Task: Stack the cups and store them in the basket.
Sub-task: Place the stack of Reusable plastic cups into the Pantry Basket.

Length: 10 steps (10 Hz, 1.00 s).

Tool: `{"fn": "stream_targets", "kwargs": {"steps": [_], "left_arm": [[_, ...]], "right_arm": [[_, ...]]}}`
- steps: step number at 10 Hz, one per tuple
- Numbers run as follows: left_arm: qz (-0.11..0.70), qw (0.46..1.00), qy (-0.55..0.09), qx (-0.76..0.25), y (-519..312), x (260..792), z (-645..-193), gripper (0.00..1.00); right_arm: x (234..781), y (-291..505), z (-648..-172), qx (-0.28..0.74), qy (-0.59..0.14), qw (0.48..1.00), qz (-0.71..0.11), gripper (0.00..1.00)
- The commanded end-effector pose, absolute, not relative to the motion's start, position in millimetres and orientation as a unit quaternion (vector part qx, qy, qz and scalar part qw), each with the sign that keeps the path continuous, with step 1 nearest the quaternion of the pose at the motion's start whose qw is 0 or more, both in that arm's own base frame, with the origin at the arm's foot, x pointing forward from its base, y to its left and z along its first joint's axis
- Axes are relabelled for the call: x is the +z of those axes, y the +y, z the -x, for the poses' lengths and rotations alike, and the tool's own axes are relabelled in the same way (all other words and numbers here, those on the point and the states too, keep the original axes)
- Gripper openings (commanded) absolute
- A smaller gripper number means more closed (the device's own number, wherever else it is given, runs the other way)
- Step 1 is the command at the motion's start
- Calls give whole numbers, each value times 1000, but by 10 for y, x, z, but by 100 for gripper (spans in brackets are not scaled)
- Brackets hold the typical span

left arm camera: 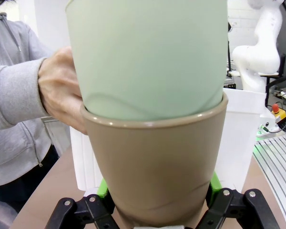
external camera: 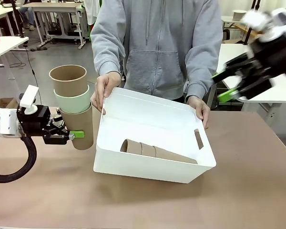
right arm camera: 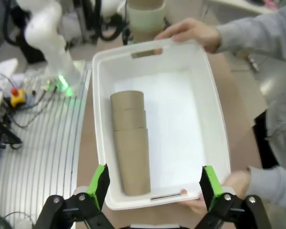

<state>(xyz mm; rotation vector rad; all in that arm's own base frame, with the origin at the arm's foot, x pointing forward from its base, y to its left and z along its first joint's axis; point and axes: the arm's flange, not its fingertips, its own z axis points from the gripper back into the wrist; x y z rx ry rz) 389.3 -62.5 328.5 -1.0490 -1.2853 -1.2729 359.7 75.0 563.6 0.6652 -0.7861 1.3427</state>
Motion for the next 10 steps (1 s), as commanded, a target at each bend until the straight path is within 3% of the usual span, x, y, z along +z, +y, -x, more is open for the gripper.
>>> {"fn": "stream_targets", "kwargs": {"steps": [1, 3, 6, 7, 8, 10], "left_arm": [[433, 495, -536, -529, -628, 3332, -3887, 85], [433, 495, -536, -529, -628, 3332, -3887, 85], [433, 495, -536, -529, -628, 3332, -3887, 85], [433, 495, -536, -529, -628, 3332, -3887, 85], [433, 495, -536, -529, -628, 3332, -3887, 85], [433, 495, -536, -529, -628, 3332, -3887, 85]], "right_arm": [[5571, 116, -3789, 566, -391, 651, -322, 100], [5552, -259, -3879, 552, -416, 628, -357, 100], [5463, -217, -3941, 563, -401, 640, -336, 100], [5440, -268, -3987, 577, -415, 612, -348, 100], [5415, -295, -3899, 551, -400, 645, -347, 100], [5415, -295, -3899, 551, -400, 645, -347, 100]]}}
